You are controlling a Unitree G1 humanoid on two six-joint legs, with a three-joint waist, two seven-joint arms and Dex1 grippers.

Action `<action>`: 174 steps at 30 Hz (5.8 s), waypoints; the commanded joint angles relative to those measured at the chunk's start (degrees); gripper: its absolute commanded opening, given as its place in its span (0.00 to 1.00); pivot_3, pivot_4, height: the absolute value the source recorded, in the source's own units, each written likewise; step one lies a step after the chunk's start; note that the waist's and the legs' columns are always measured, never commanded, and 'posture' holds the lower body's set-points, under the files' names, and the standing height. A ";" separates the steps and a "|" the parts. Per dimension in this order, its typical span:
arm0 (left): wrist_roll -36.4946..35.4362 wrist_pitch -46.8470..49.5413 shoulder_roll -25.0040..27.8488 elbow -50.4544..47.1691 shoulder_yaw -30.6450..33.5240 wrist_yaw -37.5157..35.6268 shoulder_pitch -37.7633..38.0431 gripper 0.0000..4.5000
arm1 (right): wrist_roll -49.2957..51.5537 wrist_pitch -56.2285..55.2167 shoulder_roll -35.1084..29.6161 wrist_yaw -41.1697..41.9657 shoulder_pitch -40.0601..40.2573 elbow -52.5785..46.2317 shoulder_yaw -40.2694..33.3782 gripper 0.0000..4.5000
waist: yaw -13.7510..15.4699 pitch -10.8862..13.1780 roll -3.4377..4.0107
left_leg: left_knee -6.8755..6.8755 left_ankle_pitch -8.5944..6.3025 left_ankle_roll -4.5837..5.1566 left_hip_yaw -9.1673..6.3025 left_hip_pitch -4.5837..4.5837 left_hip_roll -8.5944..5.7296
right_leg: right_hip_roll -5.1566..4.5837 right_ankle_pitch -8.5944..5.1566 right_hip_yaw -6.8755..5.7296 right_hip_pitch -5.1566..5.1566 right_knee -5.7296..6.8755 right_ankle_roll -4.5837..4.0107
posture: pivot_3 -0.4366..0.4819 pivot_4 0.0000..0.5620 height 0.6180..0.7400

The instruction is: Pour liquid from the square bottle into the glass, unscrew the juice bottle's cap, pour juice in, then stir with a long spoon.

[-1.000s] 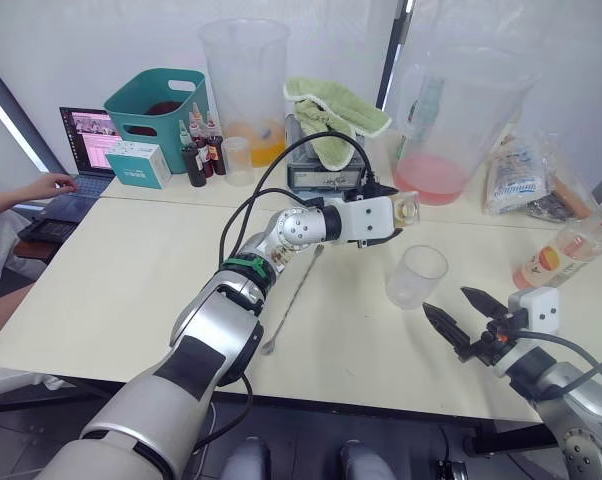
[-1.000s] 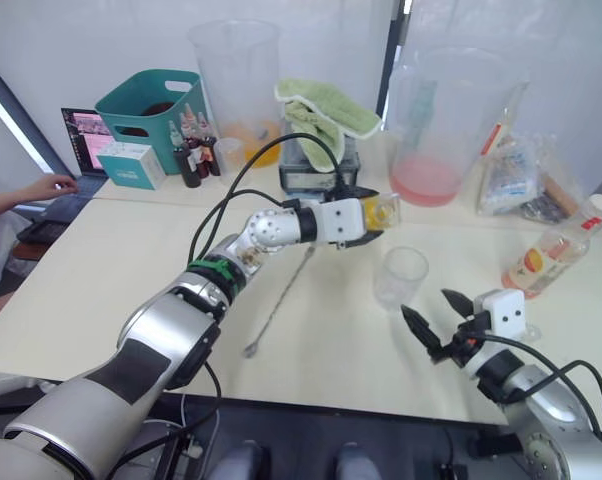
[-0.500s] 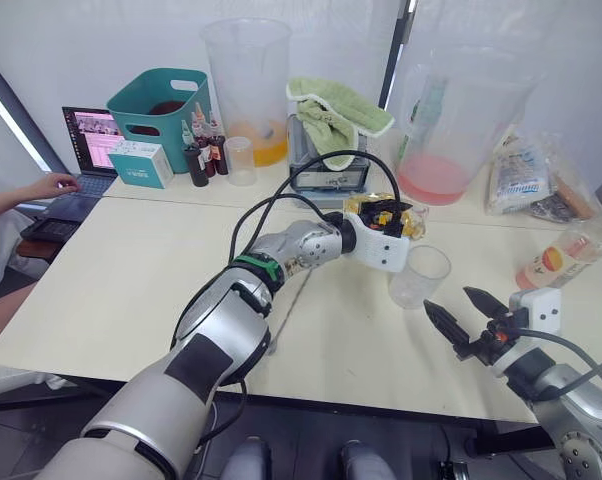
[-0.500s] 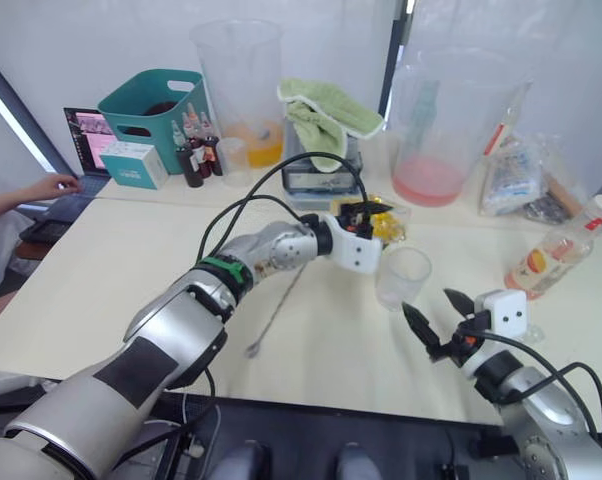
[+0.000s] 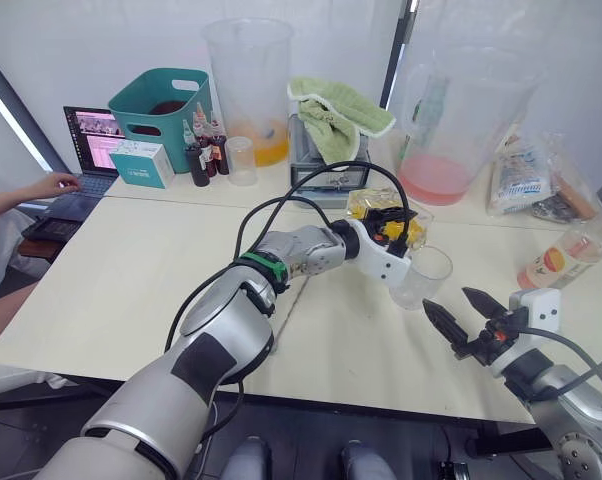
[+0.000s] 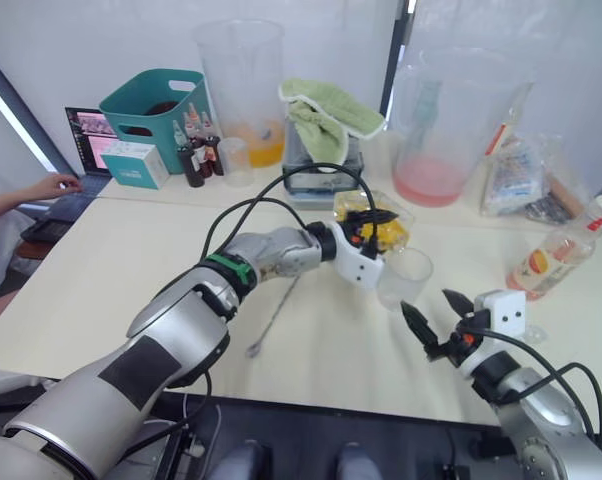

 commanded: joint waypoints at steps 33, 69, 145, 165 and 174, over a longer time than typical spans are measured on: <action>8.60 7.33 -2.76 -0.79 -7.50 14.96 -8.07 0.63 | 4.40 0.05 0.13 -2.67 2.24 -4.76 -1.60 1.00 | -0.01 0.00 0.00 | 0.01 0.01 0.01 -0.01 0.00 -0.04 | -0.03 -0.01 0.01 0.00 0.04 0.02 | 0.48 0.27 1.00; -2.40 5.98 -3.52 -0.20 1.17 0.95 -5.59 0.63 | 4.90 -0.19 0.06 -3.60 3.12 -4.99 -1.20 1.00 | -0.03 -0.01 0.01 | 0.02 0.01 0.01 -0.01 0.02 -0.06 | -0.04 -0.01 0.00 0.00 0.11 0.02 | 0.48 0.27 1.00; -63.04 76.37 18.34 -80.69 49.89 -26.84 41.03 1.00 | 6.01 2.05 -18.64 28.57 -16.34 11.21 1.12 1.00 | -0.01 -0.03 0.01 | 0.88 0.12 0.11 -0.93 0.21 -0.14 | -0.17 -0.01 -0.74 0.39 0.97 0.00 | 0.48 0.27 1.00; -81.16 71.11 35.84 -88.63 70.77 -54.59 77.04 1.00 | -2.95 -6.35 -14.81 17.49 1.32 23.41 -25.34 1.00 | -0.27 -0.05 0.05 | 0.34 0.18 0.04 -0.65 0.54 -0.05 | -0.25 -0.08 -0.71 0.53 0.59 -0.12 | 0.48 0.27 1.00; -74.49 52.61 34.51 -78.00 69.84 -59.17 88.20 1.00 | -9.56 -13.51 -13.48 11.93 2.34 34.59 -26.59 1.00 | -0.53 -0.05 0.05 | -0.09 0.18 0.05 0.10 1.05 0.11 | -0.50 -0.17 -0.71 0.81 0.00 -0.22 | 0.48 0.27 1.00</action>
